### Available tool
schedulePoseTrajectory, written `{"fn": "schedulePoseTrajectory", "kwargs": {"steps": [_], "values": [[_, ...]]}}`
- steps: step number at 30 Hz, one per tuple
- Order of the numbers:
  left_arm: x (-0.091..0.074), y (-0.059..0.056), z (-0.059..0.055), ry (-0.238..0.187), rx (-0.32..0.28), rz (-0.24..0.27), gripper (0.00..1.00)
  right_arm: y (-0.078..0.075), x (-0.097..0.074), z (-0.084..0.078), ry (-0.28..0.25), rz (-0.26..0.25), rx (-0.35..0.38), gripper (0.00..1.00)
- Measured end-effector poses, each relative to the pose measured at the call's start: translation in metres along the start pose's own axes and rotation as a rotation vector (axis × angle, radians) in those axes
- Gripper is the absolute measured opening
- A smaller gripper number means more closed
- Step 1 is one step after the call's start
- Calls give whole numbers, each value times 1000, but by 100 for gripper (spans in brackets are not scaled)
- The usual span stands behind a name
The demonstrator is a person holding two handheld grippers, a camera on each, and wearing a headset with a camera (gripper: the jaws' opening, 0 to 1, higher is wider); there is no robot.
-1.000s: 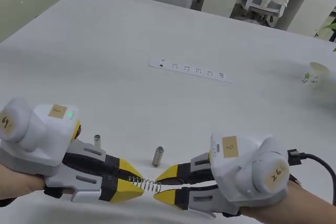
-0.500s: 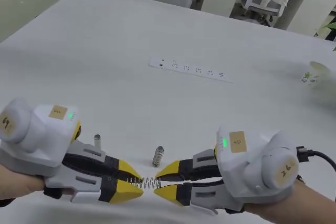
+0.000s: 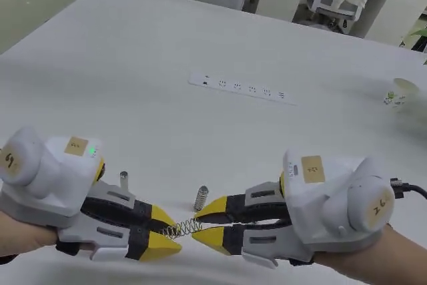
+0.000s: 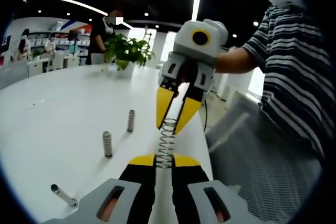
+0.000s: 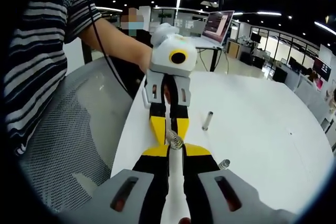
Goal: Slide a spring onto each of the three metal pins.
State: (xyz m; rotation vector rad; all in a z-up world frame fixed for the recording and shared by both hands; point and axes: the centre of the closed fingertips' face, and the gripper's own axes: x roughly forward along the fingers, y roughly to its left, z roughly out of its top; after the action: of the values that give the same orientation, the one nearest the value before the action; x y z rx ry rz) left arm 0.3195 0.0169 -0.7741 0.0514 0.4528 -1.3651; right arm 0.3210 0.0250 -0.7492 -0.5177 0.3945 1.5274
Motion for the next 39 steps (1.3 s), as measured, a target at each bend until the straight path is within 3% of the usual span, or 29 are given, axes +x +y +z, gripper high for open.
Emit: {"fn": "schedulePoseTrajectory", "kwargs": {"steps": [2,9,16,23,39], "values": [[1,-1,1,-3,5,-3,3,0,0,4,-19,-1,8,0],[3,-3,12,-28,27,-11,3,2,5,10,-40,-5,30,3],[3,-3,13,-25,38,-14,2,3,7,19,-78,5,75,10],[4,-5,12,-20,40,-20,2,1,10,25,-103,-2,91,9],[4,-3,8,7,48,-10,3,4,14,24,-89,-26,-15,7]]}}
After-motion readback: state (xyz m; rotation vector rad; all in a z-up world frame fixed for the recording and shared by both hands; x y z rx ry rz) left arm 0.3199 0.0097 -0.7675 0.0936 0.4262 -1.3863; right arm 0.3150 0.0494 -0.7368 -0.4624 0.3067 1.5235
